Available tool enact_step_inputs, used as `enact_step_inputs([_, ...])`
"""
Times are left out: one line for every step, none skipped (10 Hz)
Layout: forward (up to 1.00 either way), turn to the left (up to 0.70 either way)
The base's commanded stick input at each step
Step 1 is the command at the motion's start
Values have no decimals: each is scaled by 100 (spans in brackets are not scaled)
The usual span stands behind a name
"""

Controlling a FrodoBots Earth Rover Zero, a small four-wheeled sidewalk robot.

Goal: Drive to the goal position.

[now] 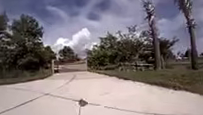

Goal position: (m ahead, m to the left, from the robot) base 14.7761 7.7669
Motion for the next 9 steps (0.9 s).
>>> enact_step_inputs([98,31])
enact_step_inputs([98,17])
enact_step_inputs([98,7])
enact_step_inputs([98,0])
enact_step_inputs([98,0])
enact_step_inputs([98,0])
enact_step_inputs([98,0])
enact_step_inputs([98,0])
enact_step_inputs([98,0])
